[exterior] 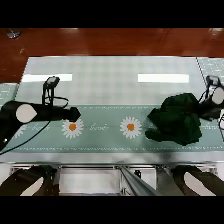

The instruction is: Fold the shirts.

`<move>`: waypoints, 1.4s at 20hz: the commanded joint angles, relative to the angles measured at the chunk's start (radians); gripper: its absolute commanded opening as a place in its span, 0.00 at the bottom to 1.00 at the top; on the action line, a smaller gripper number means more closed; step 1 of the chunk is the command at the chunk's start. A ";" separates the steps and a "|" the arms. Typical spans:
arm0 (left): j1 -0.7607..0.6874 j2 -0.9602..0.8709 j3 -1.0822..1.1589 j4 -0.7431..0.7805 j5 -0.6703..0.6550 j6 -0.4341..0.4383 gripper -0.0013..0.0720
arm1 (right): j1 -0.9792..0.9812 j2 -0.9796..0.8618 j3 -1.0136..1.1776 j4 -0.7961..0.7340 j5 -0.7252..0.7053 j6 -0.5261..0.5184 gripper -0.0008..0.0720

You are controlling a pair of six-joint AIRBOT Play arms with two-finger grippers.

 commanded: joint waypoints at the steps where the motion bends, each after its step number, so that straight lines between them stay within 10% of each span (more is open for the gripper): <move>1: -0.013 0.027 -0.092 -0.030 0.108 -0.022 0.98 | -0.043 -0.061 -0.130 0.173 -0.085 -0.039 0.87; 3: -0.013 0.018 -0.092 -0.038 0.189 -0.021 0.98 | -0.043 -0.128 -0.114 0.243 -0.081 -0.097 0.75; 5: -0.013 0.014 -0.082 -0.048 0.208 -0.021 0.98 | -0.043 -0.135 -0.058 0.299 -0.062 -0.192 0.06; 15: -0.012 0.019 -0.011 -0.085 -0.043 0.123 0.98 | -0.043 0.212 0.618 0.466 0.002 -0.375 0.06; 28: -0.010 0.019 -0.010 -0.238 0.180 0.122 0.98 | -0.021 0.180 1.090 0.853 0.240 -0.515 0.06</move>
